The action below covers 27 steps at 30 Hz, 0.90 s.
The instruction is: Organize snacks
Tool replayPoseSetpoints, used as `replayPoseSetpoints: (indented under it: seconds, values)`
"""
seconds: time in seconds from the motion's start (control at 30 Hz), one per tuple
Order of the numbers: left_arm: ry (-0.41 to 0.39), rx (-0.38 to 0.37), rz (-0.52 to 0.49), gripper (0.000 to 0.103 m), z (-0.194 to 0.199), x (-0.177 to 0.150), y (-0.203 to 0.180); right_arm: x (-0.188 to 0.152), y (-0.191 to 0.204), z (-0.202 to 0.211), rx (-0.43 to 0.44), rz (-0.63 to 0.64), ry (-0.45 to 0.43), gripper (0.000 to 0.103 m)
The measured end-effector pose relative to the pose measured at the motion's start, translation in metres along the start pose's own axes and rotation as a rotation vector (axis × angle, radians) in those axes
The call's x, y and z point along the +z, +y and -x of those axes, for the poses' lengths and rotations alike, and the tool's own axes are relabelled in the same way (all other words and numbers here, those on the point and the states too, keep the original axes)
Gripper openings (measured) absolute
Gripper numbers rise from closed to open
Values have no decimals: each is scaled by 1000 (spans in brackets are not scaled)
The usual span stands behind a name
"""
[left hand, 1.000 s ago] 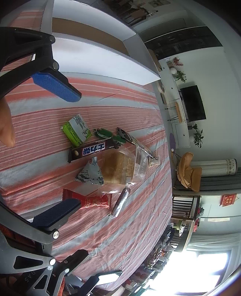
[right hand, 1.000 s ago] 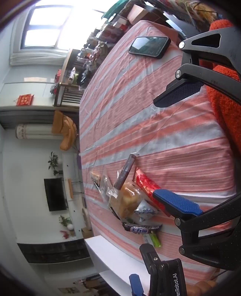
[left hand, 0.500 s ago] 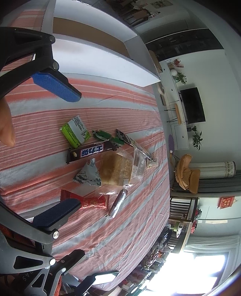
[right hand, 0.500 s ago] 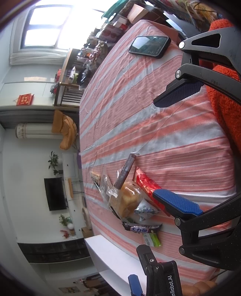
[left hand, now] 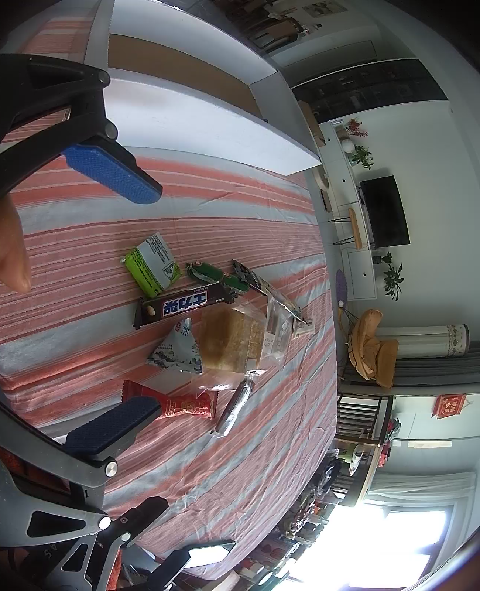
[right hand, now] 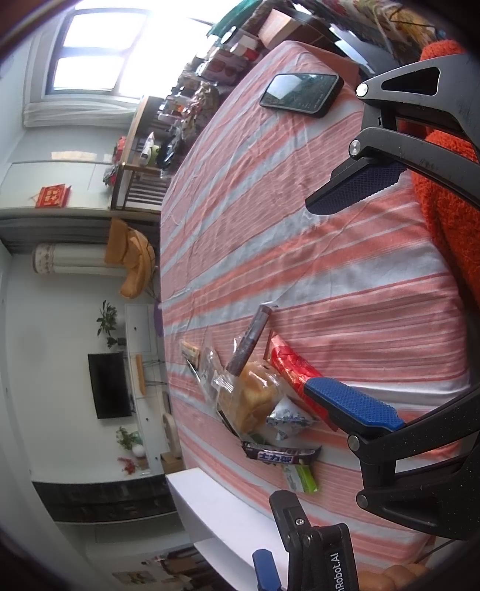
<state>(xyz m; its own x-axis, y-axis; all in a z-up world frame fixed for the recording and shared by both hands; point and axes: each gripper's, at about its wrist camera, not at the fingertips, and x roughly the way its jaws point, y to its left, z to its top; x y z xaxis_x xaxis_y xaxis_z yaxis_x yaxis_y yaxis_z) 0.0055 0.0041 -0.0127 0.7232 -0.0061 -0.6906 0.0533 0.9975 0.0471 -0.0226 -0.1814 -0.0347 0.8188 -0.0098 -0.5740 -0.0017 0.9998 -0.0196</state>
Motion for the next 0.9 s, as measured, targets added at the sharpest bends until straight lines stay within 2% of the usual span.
replayPoseSetpoints:
  seconds: [0.9]
  values:
    - [0,-1,3,103,1,-2,2,-1,2,-1,2,1,2,92]
